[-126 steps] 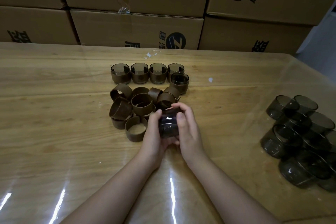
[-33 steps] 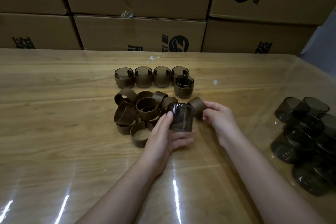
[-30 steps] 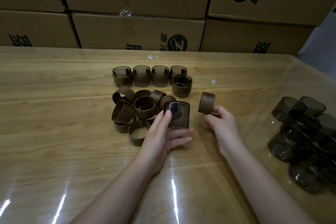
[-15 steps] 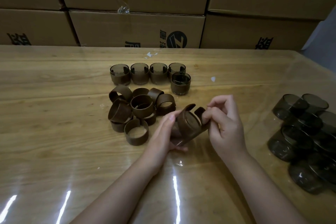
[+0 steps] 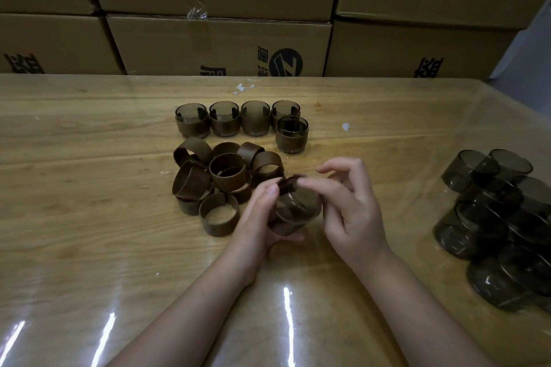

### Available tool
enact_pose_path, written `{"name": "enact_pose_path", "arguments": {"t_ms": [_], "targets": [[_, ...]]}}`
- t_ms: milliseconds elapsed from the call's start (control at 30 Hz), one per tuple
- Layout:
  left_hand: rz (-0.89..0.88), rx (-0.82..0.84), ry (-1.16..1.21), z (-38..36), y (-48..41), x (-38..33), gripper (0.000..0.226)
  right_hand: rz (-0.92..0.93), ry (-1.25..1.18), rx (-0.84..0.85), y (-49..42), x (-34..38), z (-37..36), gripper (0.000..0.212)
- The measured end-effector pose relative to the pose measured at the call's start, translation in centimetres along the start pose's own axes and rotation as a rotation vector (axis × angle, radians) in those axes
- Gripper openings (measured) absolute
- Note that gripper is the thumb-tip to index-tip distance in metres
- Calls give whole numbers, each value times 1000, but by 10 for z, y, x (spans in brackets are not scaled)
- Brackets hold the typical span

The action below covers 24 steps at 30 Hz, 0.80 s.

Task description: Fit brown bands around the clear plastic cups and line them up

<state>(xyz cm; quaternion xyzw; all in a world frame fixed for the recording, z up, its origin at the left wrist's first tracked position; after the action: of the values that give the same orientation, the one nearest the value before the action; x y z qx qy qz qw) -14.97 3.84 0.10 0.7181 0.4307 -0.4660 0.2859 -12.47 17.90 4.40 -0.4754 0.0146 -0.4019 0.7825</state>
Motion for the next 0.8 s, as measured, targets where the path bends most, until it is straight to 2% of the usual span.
{"name": "enact_pose_path", "arguments": {"t_ms": [100, 167, 233, 300, 400, 500, 633, 800], "targets": [[0, -45, 95, 2, 0, -1, 83, -268, -297, -72, 1, 5, -9, 33], [-28, -73, 81, 3, -1, -1, 84, -454, -462, -14, 2, 10, -16, 33], [-81, -95, 10, 3, 0, -1, 77, -589, -616, 82, 4, 10, -22, 50], [-135, -115, -72, 3, 2, -1, 67, -681, -701, 138, 5, 10, -26, 59], [-165, -125, -150, 1, 4, -3, 55, -763, -761, 127, 7, 8, -30, 54], [-158, -127, -156, 1, 5, -4, 59, -809, -802, 73, 7, 7, -33, 50], [-174, -150, -161, 0, 6, -5, 49, -845, -832, 15, 7, 7, -35, 34], [-176, -187, -216, -1, 8, -7, 44, -848, -842, -1, 9, 2, -39, 35]]}}
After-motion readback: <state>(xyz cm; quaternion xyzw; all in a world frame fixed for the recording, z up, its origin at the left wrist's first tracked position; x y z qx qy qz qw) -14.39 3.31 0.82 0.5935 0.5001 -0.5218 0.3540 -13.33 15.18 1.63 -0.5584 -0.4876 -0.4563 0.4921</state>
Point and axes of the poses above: each hand's wrist, its own y-axis away from the middle knuckle, its own z-axis out of the back of the hand, x = y × z, the point moved 3 cm from there along -y, towards the middle knuckle, and after that the axes turned 7 degrees about x, right-handed, at the moved point
